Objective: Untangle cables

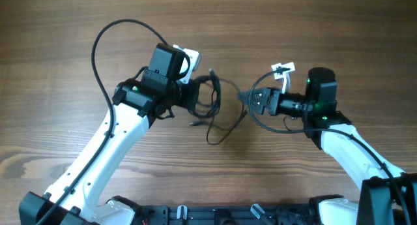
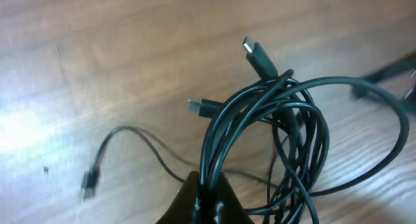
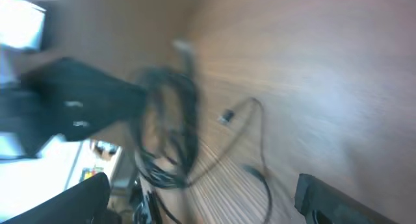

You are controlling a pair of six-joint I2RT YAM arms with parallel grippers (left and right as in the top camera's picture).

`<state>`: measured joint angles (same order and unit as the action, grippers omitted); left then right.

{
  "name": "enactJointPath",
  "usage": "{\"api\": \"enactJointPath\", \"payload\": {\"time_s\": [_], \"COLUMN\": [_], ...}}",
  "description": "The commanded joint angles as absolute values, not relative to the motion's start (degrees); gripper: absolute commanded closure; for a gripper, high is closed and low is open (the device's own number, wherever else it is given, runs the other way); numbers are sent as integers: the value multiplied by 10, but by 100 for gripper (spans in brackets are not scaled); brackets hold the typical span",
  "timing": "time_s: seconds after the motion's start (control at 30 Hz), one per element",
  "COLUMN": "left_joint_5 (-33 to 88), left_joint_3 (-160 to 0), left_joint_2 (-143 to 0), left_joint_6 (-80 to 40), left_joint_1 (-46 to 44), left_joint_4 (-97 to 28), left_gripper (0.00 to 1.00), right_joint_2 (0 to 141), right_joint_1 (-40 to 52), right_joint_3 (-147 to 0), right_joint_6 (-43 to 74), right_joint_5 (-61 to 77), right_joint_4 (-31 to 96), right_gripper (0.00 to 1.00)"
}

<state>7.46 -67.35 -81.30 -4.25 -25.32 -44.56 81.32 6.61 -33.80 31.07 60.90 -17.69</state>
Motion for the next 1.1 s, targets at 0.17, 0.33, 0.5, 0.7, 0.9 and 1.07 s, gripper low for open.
{"api": "enactJointPath", "payload": {"time_s": [0.17,0.33,0.5,0.7,0.9,1.07], "left_joint_5": [74,73,54,116,162,169], "left_joint_3": [-675,-675,-675,-675,-675,-675], "left_joint_2": [-763,-721,-667,-653,-653,-666], "left_joint_6": [-141,-155,-163,-187,-187,-222], "left_joint_1": [-252,-252,-252,-255,-264,-296], "left_joint_4": [-458,-466,-468,-463,-453,-432], "left_gripper": [96,96,96,96,96,96], "right_joint_2": [812,812,812,812,812,812], "right_joint_1": [132,206,237,244,246,246], "right_joint_3": [-342,-342,-342,-342,-342,-342], "right_joint_6": [413,413,421,440,456,449], "right_joint_5": [646,536,485,458,459,451], "right_joint_4": [-413,-401,-359,-355,-382,-430], "right_gripper": [22,32,72,48,45,59]}}
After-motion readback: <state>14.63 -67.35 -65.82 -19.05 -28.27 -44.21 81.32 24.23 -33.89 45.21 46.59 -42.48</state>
